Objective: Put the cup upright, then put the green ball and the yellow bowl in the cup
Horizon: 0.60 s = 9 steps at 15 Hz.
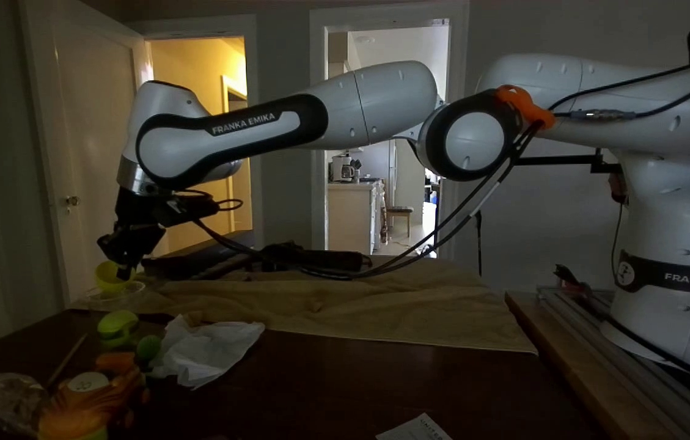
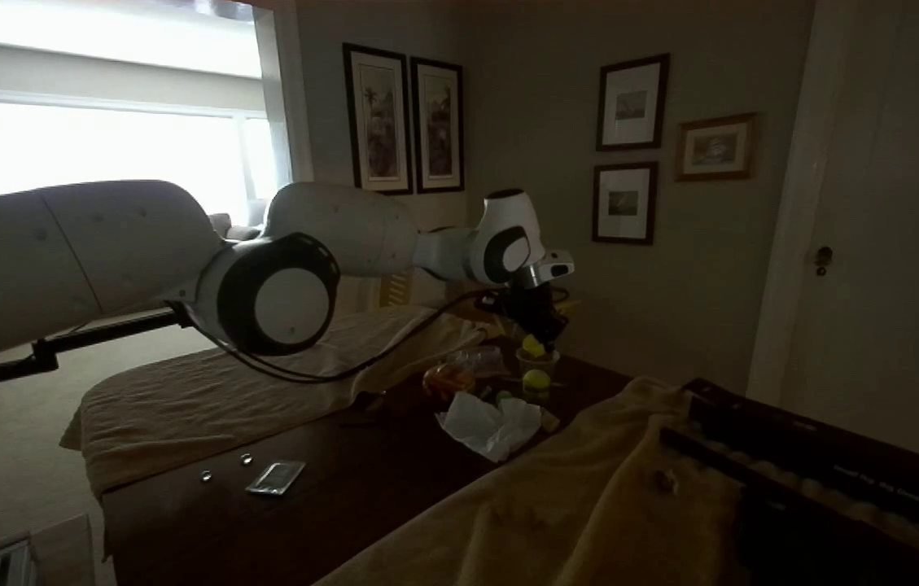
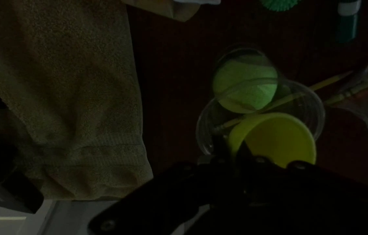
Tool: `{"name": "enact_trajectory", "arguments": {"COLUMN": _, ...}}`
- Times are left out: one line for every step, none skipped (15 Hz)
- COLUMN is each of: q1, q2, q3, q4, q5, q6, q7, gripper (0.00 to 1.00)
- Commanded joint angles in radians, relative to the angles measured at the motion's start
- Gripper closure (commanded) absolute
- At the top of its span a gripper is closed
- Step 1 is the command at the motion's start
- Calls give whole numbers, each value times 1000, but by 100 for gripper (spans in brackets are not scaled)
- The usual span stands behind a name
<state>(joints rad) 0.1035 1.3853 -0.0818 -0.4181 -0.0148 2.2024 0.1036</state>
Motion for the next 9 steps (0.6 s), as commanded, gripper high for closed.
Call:
{"name": "enact_trajectory", "arguments": {"q1": -1, "q2": 5, "q3": 23, "q4": -8, "q5": -16, "q6": 25, "q7": -49, "gripper": 65}}
{"name": "enact_trajectory", "arguments": {"q1": -1, "q2": 6, "q3": 25, "q4": -8, "q5": -16, "q6": 24, "q7": -55, "gripper": 59}}
{"name": "enact_trajectory", "arguments": {"q1": -2, "q2": 7, "q3": 26, "q4": -8, "q5": -16, "q6": 24, "q7": -60, "gripper": 53}}
{"name": "enact_trajectory", "arguments": {"q1": -2, "q2": 7, "q3": 25, "q4": -7, "q5": -18, "q6": 22, "q7": -63, "gripper": 45}}
{"name": "enact_trajectory", "arguments": {"q1": -1, "q2": 4, "q3": 22, "q4": -6, "q5": -20, "q6": 20, "q7": -63, "gripper": 38}}
{"name": "enact_trajectory", "arguments": {"q1": 0, "q2": 1, "q3": 18, "q4": -5, "q5": -23, "q6": 16, "q7": -58, "gripper": 31}}
{"name": "enact_trajectory", "arguments": {"q1": 3, "q2": -6, "q3": 13, "q4": -3, "q5": -27, "q6": 10, "q7": -49, "gripper": 24}}
{"name": "enact_trajectory", "arguments": {"q1": 8, "q2": -20, "q3": 1, "q4": -3, "q5": -33, "q6": -13, "q7": -19, "gripper": 16}}
{"name": "enact_trajectory", "arguments": {"q1": 13, "q2": -32, "q3": -10, "q4": -2, "q5": -38, "q6": -29, "q7": 6, "gripper": 10}}
